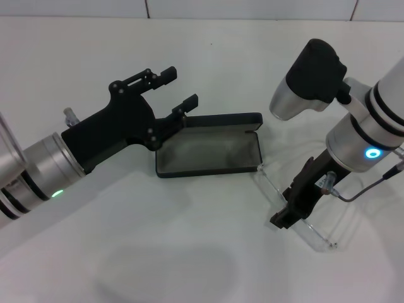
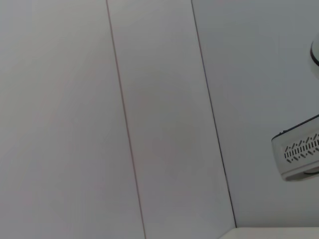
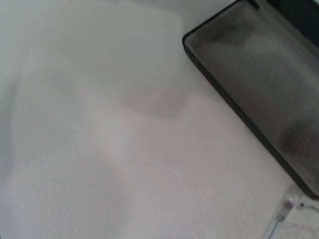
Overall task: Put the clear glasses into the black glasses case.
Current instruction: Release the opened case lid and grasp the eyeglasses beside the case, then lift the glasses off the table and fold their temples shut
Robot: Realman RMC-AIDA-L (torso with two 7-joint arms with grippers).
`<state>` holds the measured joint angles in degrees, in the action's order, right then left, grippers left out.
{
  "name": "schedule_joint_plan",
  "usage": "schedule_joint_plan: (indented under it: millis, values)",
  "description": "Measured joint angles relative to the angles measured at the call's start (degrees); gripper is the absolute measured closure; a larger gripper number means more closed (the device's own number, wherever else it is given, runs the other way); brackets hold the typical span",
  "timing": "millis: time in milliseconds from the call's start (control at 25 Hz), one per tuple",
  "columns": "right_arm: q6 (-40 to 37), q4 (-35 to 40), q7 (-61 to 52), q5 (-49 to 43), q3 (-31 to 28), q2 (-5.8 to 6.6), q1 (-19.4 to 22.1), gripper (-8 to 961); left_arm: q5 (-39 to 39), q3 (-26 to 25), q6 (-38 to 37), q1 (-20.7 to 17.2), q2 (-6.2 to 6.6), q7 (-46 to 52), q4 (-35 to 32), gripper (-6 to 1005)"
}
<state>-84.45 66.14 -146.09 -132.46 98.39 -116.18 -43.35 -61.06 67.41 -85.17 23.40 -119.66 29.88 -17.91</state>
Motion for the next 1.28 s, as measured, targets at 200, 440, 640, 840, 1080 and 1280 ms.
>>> schedule_joint_plan:
  millis: [200, 440, 640, 840, 1080, 1280]
  values:
    - [0.26, -0.02, -0.27, -1.07, 1.47, 0.0, -0.02, 399, -0.23, 0.0, -0.36, -0.09, -0.03, 0.0, -0.02, 467]
    - [0.54, 0.0, -0.33, -1.36, 2.23, 0.0, -0.07, 522, -0.23, 0.0, -0.46, -0.11, -0.12, 0.0, -0.02, 467]
    - [0.59, 0.25, 0.14, -1.47, 2.24, 0.08, 0.04, 664, -0.23, 0.0, -0.48, -0.11, -0.14, 0.0, -0.04, 466]
    - [0.0, 0.38, 0.74, -1.79, 2.11, 0.35, -0.12, 751, -0.22, 0.0, -0.52, -0.11, -0.16, 0.08, -0.09, 466]
    - [-3.77, 3.89, 2.04, -3.77, -1.08, 0.61, 0.42, 811, 0.18, 0.0, -0.76, -0.07, -0.22, 0.32, -0.22, 466]
    - [-7.84, 7.79, 6.61, -3.43, -6.6, 0.62, 2.54, 833, 0.33, -0.22, -3.7, -0.31, -0.04, 0.46, -0.22, 466]
